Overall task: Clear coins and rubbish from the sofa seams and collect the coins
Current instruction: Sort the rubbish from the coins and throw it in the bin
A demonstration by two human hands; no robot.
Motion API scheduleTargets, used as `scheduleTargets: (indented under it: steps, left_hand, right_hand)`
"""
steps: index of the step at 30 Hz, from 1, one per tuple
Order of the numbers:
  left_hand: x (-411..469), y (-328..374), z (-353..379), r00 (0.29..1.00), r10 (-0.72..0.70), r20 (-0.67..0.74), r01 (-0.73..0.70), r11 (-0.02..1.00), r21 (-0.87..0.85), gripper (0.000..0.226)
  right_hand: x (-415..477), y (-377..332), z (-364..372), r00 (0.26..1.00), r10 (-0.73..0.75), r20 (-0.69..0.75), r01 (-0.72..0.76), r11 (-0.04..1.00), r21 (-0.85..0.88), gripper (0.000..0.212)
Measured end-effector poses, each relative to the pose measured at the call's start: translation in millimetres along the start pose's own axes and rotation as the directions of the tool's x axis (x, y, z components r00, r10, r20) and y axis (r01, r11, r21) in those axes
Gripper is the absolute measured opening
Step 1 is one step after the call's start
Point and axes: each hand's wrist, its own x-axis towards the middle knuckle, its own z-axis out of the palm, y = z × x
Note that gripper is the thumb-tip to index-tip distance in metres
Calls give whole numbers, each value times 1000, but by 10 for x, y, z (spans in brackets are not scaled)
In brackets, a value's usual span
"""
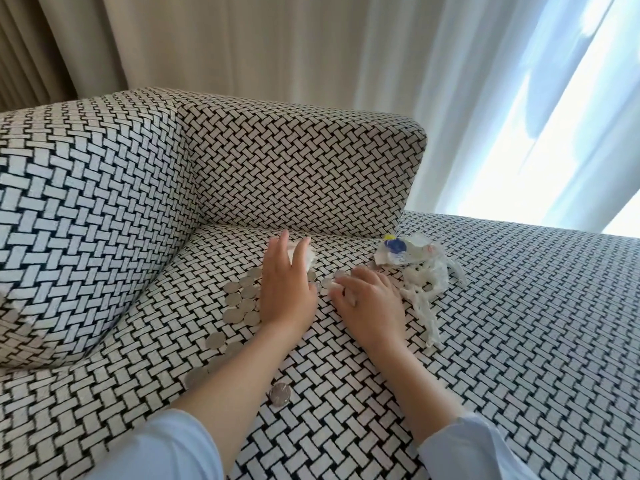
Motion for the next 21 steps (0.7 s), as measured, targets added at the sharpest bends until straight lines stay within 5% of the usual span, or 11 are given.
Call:
scheduleTargets:
  steps: [12, 21]
  left_hand:
    - [-44, -35, 4, 998, -60, 15, 57, 984, 167, 36]
    - [-75, -17, -23, 991, 8, -136, -8, 1000, 1, 21]
  right_hand:
    - [-16, -41, -29, 999, -16, 33, 14, 999, 40, 20]
    - [-40, -74, -47, 999, 34, -42, -34, 999, 7, 15]
